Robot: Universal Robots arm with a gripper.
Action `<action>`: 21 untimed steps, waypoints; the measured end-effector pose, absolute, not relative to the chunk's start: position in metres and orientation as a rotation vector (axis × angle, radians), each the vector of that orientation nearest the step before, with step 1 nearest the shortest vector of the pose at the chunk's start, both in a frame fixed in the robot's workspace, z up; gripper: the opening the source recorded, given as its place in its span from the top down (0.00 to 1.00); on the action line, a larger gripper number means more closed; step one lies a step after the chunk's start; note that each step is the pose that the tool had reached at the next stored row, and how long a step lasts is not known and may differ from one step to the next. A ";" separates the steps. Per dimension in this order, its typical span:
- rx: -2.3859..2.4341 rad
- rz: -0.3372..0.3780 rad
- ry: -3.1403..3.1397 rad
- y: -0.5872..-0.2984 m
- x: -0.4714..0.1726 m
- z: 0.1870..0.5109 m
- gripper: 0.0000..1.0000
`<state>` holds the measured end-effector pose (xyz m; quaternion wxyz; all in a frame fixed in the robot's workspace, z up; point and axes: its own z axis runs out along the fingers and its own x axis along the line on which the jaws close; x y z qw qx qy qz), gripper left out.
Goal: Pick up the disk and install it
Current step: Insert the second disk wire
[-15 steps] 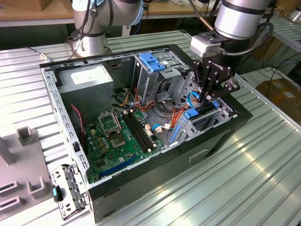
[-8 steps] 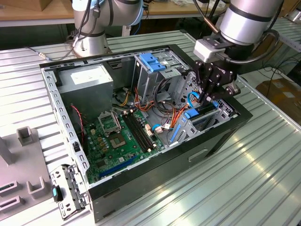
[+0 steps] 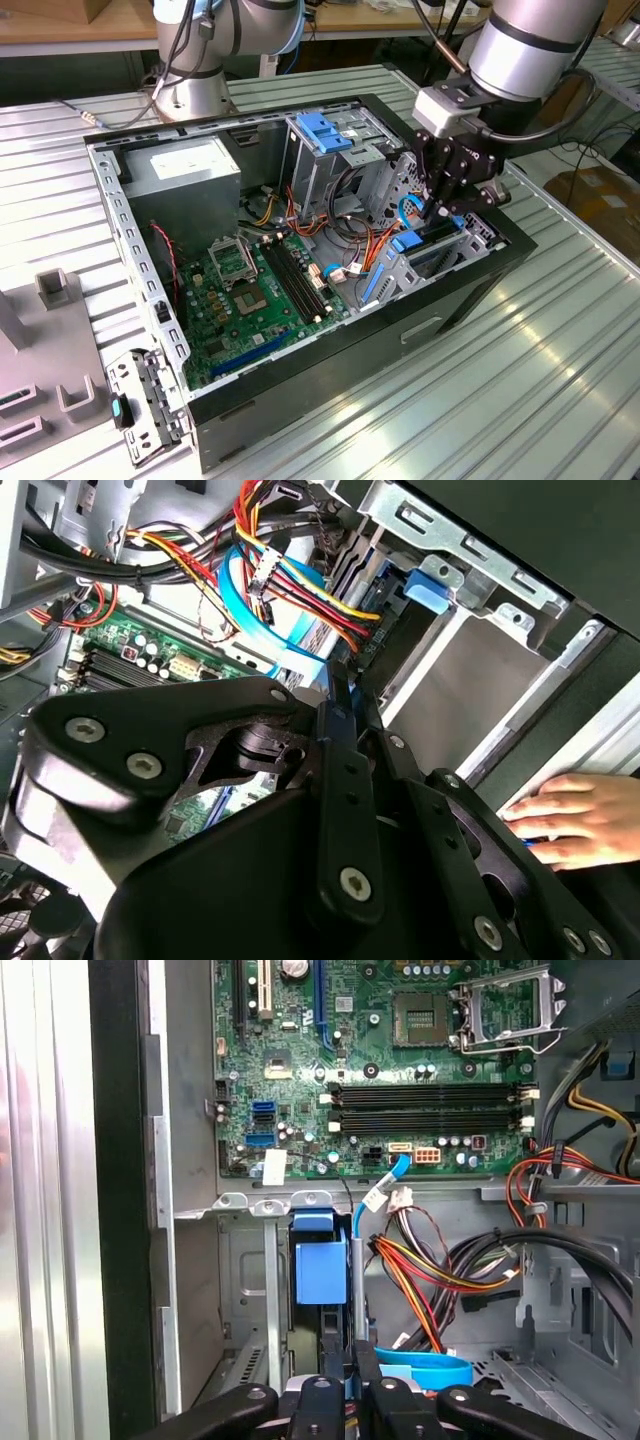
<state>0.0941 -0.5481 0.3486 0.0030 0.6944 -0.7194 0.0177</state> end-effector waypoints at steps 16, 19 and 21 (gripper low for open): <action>2.183 0.043 -2.262 -0.549 0.093 0.342 0.84; 2.183 0.041 -2.263 -0.549 0.093 0.340 0.84; 2.184 0.041 -2.263 -0.549 0.093 0.340 0.84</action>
